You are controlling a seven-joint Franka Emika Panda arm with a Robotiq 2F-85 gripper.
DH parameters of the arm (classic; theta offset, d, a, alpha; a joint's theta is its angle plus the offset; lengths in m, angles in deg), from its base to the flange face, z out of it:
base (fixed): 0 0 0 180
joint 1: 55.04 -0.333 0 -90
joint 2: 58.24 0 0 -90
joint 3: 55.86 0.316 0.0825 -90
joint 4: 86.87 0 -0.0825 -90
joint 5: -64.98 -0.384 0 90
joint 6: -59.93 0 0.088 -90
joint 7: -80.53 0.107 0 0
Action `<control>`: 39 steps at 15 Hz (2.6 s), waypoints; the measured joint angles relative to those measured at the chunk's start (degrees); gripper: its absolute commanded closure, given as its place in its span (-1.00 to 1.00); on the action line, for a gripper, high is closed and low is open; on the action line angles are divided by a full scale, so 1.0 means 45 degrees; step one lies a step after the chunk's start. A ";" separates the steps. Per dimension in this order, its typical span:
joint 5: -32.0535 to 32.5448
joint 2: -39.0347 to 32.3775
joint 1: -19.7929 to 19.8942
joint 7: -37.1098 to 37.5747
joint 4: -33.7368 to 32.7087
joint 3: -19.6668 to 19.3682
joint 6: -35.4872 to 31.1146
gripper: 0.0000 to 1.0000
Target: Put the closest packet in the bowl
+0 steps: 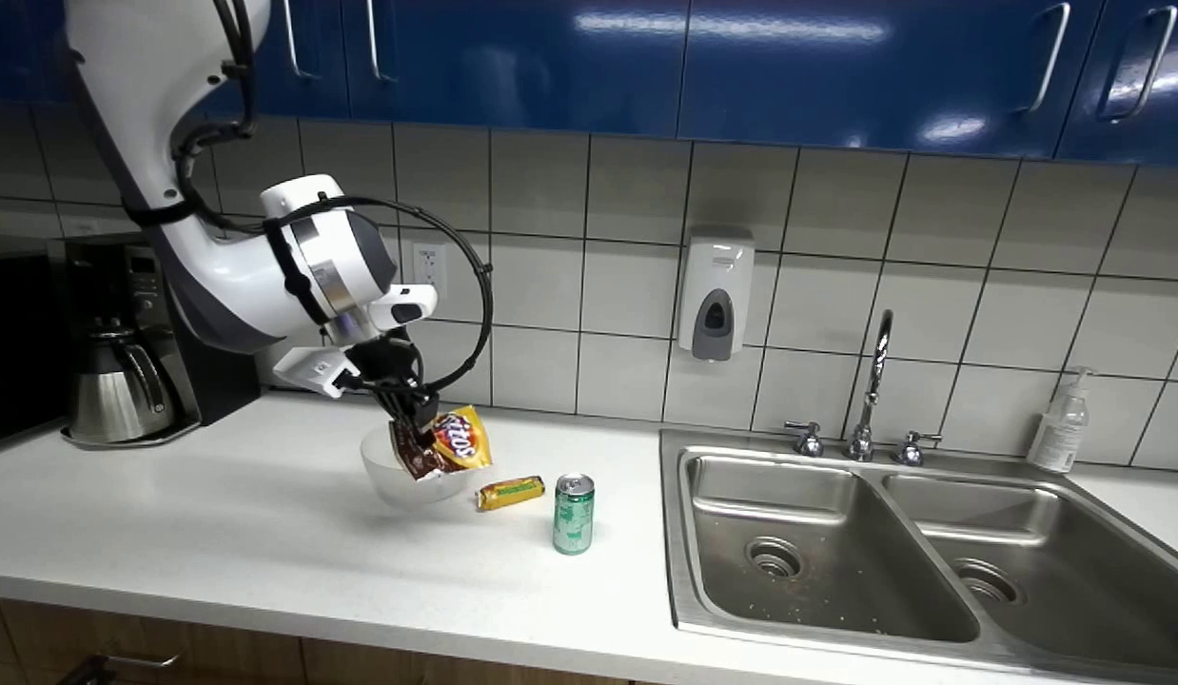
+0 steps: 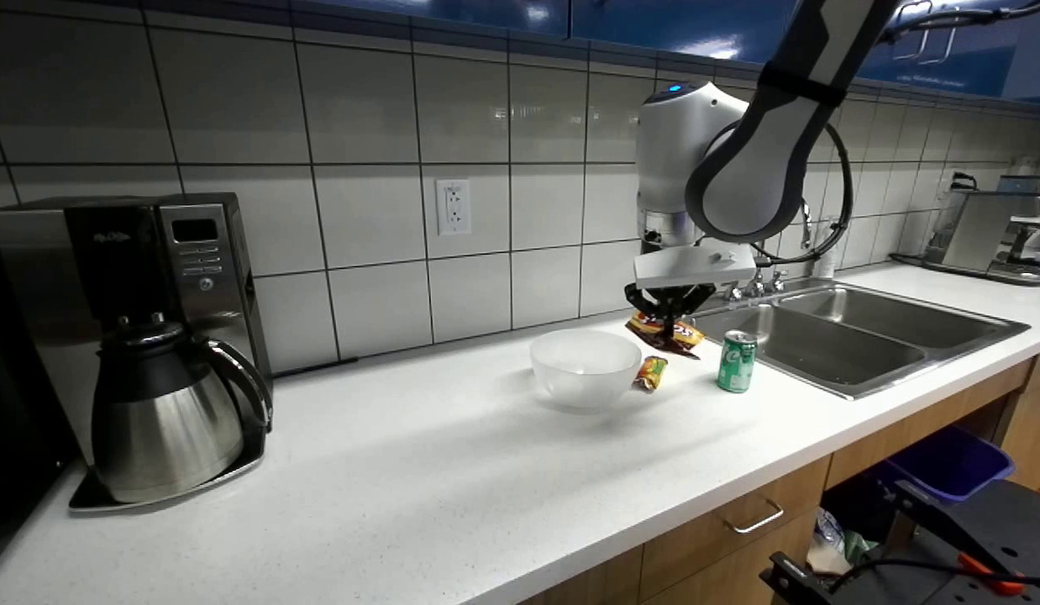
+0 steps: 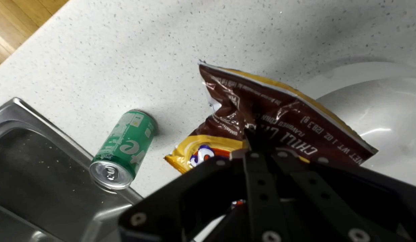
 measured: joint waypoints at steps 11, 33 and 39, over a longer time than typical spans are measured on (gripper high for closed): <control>-0.0082 -0.1039 -0.0921 0.0000 -0.1275 0.0056 -0.0003 1.00; -0.0845 -0.4471 -0.1259 0.0001 -0.4655 0.0249 -0.0234 -0.58; -0.0845 -0.4224 -0.1255 -0.0037 -0.4626 0.0265 -0.0234 -1.00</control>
